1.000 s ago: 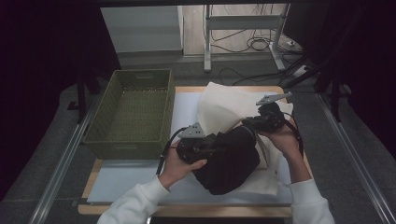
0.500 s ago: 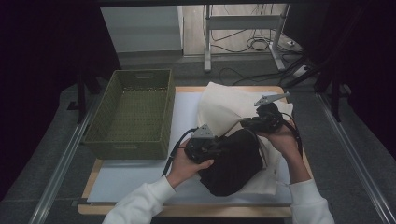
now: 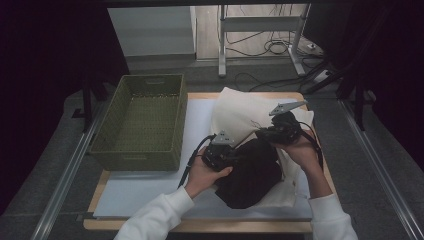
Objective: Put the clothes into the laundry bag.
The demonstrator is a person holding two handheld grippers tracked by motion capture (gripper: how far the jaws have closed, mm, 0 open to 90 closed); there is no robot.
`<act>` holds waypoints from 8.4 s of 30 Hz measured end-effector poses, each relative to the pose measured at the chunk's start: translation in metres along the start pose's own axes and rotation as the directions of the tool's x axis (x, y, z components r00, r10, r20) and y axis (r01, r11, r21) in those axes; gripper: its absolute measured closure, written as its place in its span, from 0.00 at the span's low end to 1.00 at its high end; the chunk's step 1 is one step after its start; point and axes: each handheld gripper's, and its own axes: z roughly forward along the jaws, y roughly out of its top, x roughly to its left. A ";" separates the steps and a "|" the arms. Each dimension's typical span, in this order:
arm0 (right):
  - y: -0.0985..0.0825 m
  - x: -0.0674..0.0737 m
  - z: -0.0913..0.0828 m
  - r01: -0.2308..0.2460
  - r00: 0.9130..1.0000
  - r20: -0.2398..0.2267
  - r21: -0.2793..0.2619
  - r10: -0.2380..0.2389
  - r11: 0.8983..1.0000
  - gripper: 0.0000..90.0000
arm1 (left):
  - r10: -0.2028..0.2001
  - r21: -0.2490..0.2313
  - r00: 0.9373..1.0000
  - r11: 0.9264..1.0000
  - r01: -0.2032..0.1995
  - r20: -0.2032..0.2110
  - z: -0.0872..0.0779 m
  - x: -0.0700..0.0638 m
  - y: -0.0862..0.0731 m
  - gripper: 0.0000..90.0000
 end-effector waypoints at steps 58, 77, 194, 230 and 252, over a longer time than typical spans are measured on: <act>0.002 0.009 -0.013 -0.001 0.999 -0.048 -0.062 -0.002 0.998 0.97 | 0.023 -0.153 1.000 0.988 -0.022 0.005 0.021 0.005 0.021 0.28; 0.000 0.005 -0.013 -0.014 0.999 -0.040 -0.063 0.011 0.998 0.97 | 0.080 -0.136 0.997 0.988 -0.077 0.012 -0.045 0.000 -0.006 0.29; -0.003 0.000 -0.013 -0.024 0.999 -0.041 -0.056 0.022 0.998 0.97 | 0.316 0.035 0.949 0.948 -0.315 -0.008 0.078 -0.033 -0.003 1.00; -0.003 0.003 -0.014 -0.019 0.999 -0.040 -0.057 0.016 0.998 0.97 | 0.214 0.009 0.977 0.977 -0.214 0.005 0.036 -0.010 -0.023 1.00; -0.013 0.016 -0.012 0.020 1.000 -0.023 -0.025 -0.021 0.999 0.96 | 0.149 0.016 0.988 0.989 -0.148 -0.033 -0.039 0.014 -0.078 1.00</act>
